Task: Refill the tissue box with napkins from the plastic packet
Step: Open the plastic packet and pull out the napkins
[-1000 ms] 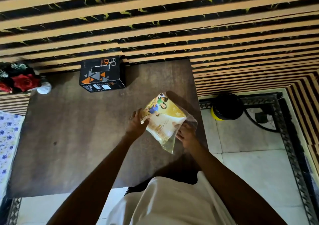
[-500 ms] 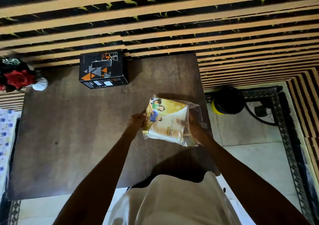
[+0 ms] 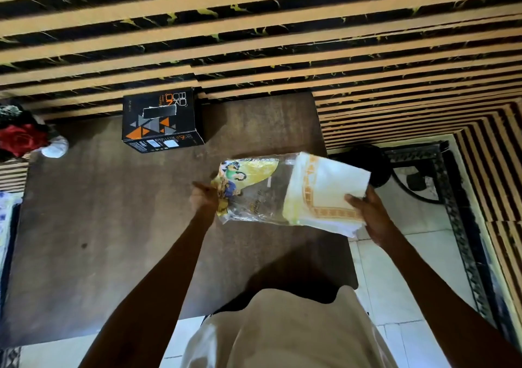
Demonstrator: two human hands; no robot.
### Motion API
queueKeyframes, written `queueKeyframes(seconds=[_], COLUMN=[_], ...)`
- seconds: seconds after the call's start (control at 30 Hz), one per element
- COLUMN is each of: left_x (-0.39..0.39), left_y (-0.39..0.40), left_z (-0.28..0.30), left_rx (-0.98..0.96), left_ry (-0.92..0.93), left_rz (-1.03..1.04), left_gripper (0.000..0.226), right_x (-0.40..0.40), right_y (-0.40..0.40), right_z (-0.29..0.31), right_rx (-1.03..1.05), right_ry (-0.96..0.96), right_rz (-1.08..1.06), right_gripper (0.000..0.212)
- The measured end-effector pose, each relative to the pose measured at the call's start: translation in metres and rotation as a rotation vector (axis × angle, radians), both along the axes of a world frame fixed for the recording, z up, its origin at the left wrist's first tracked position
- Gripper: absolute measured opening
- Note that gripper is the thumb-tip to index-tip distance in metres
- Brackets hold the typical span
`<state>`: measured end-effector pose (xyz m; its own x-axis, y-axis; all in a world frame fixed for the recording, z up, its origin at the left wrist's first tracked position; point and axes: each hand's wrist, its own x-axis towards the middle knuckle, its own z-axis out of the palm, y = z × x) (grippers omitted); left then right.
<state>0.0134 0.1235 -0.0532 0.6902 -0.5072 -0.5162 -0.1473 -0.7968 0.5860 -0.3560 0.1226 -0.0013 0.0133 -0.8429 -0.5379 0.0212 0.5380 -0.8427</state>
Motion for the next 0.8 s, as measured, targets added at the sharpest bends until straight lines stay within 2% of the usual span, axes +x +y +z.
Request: queueKeyframes(seconds=[0.03,0.07,0.13,0.2,0.27,0.37,0.47,0.5,0.57,0.7,0.8], left_x=[-0.005,-0.008,-0.018,-0.026,-0.031,-0.036,-0.029,-0.025,-0.023,-0.026,-0.025], left_y=[-0.001,-0.002,-0.003,-0.003,-0.003,0.001,0.008,0.009,0.008,0.015,0.015], left_z=[0.002,0.002,0.005,0.003,0.002,0.002,-0.003,-0.008,-0.006,-0.008,-0.02], left_rx=[0.02,0.031,0.065,0.06,-0.022,-0.189,-0.32,-0.351,-0.281,-0.289,-0.211], left_ry=[-0.019,-0.031,-0.061,-0.039,0.027,0.086,0.147,0.187,0.197,-0.014,-0.022], left_rz=[-0.023,-0.045,-0.108,-0.16,-0.172,-0.135,-0.281,-0.361,-0.451,-0.565,-0.596], left_gripper=[0.046,0.047,0.044,0.035,0.022,0.019,0.033,0.043,0.052,0.065,0.076], right_x=[-0.006,-0.011,-0.016,-0.018,-0.017,-0.013,-0.017,-0.019,-0.021,-0.005,0.014], right_y=[0.001,0.001,0.001,0.0,-0.003,-0.01,-0.015,-0.016,-0.016,-0.008,0.007], right_z=[0.007,0.011,0.019,0.028,0.038,0.055,0.064,0.065,0.065,0.051,0.017], right_rx=[-0.012,-0.029,-0.074,-0.093,-0.122,-0.063,-0.057,-0.062,-0.033,0.078,0.13], right_ry=[-0.021,-0.057,-0.148,-0.212,-0.273,-0.317,-0.37,-0.369,-0.343,-0.257,-0.14], right_rz=[-0.032,-0.061,-0.095,-0.114,-0.125,-0.165,-0.125,-0.092,-0.004,0.182,0.371], right_gripper=[0.075,0.074,0.054,0.05,0.05,0.049,0.067,0.066,0.052,0.047,0.047])
